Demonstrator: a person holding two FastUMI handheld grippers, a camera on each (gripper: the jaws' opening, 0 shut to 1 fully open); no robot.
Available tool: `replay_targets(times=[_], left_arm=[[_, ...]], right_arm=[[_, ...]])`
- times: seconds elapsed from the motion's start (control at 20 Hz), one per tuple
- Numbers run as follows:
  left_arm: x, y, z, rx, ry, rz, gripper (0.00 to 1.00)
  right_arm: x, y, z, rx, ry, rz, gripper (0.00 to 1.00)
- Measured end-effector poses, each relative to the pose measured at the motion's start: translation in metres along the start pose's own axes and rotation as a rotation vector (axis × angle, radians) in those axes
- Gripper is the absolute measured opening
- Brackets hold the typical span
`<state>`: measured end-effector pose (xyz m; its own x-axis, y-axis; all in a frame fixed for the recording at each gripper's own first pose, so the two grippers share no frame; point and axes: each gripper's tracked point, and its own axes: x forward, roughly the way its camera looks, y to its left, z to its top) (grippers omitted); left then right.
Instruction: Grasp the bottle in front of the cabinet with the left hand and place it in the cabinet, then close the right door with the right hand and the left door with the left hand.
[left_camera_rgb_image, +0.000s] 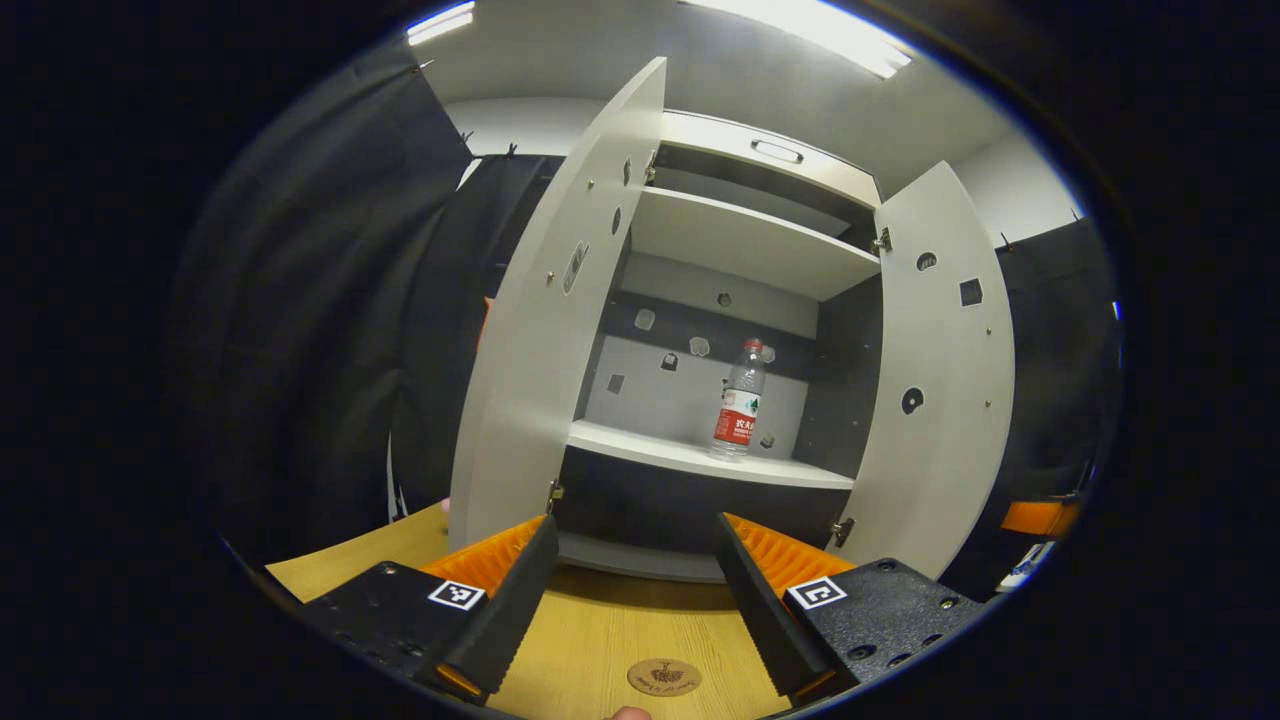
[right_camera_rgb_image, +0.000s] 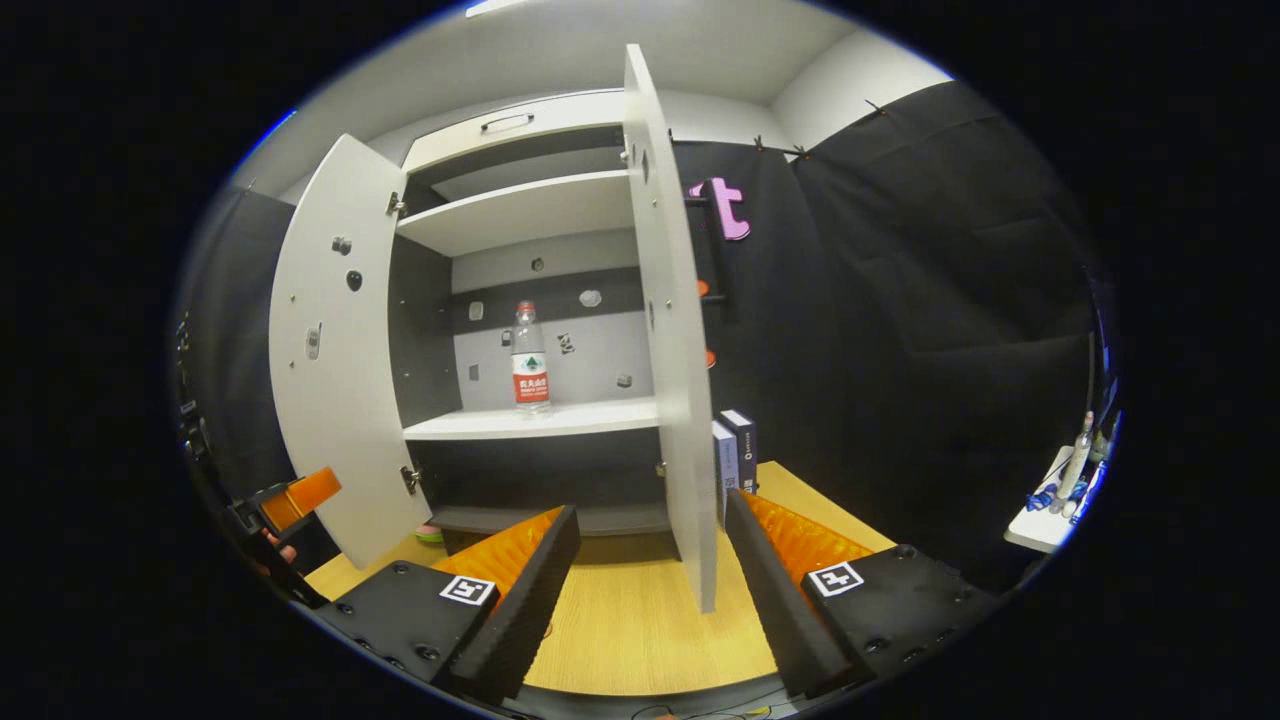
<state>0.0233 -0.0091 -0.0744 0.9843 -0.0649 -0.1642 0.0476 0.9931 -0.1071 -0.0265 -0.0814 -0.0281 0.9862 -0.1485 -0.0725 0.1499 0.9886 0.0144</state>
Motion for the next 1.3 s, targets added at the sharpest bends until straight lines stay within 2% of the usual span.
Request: replay_targets(times=[0.25, 0.3, 0.35, 0.4, 0.45, 0.5, 0.55, 0.6, 0.65, 0.85, 1.1, 1.15, 1.2, 1.3], left_arm=[[-0.008, 0.005, 0.01, 0.034, -0.022, -0.005, 0.95], [-0.011, 0.007, 0.012, 0.039, -0.026, -0.006, 0.95], [-0.014, 0.008, 0.012, 0.043, -0.029, -0.008, 0.95], [-0.016, 0.009, 0.014, 0.044, -0.032, -0.006, 0.95], [-0.018, 0.01, 0.016, 0.044, -0.035, -0.006, 0.95], [-0.023, 0.011, 0.018, 0.045, -0.038, -0.009, 0.95], [-0.025, 0.012, 0.021, 0.046, -0.041, -0.011, 0.95], [-0.026, 0.013, 0.023, 0.045, -0.043, -0.013, 0.95], [-0.026, 0.012, 0.024, 0.04, -0.043, -0.015, 0.95], [-0.026, 0.013, 0.026, 0.015, -0.039, -0.018, 0.95], [-0.022, 0.016, 0.022, 0.021, -0.028, -0.018, 0.95], [-0.02, 0.017, 0.021, 0.02, -0.025, -0.018, 0.95], [-0.021, 0.017, 0.021, 0.017, -0.022, -0.017, 0.95], [-0.019, 0.017, 0.02, 0.006, -0.024, -0.02, 0.95]], right_arm=[[0.009, -0.064, 0.063, 0.018, -0.102, -0.144, 0.97], [0.015, -0.079, 0.078, 0.024, -0.115, -0.175, 0.89], [0.02, -0.09, 0.094, 0.037, -0.134, -0.197, 0.89], [0.027, -0.1, 0.112, 0.053, -0.157, -0.211, 0.97], [0.035, -0.108, 0.127, 0.071, -0.174, -0.221, 0.97], [0.043, -0.115, 0.142, 0.083, -0.191, -0.219, 0.97], [0.051, -0.119, 0.156, 0.09, -0.214, -0.211, 0.89], [0.061, -0.122, 0.165, 0.094, -0.225, -0.2, 1.0], [0.068, -0.124, 0.171, 0.098, -0.223, -0.192, 0.97], [0.096, -0.125, 0.175, 0.088, -0.203, -0.172, 0.97], [0.117, -0.109, 0.163, 0.053, -0.17, -0.143, 0.97], [0.115, -0.11, 0.165, 0.042, -0.177, -0.146, 0.93], [0.115, -0.109, 0.166, 0.038, -0.179, -0.149, 0.97], [0.115, -0.105, 0.165, 0.046, -0.175, -0.146, 0.97]])
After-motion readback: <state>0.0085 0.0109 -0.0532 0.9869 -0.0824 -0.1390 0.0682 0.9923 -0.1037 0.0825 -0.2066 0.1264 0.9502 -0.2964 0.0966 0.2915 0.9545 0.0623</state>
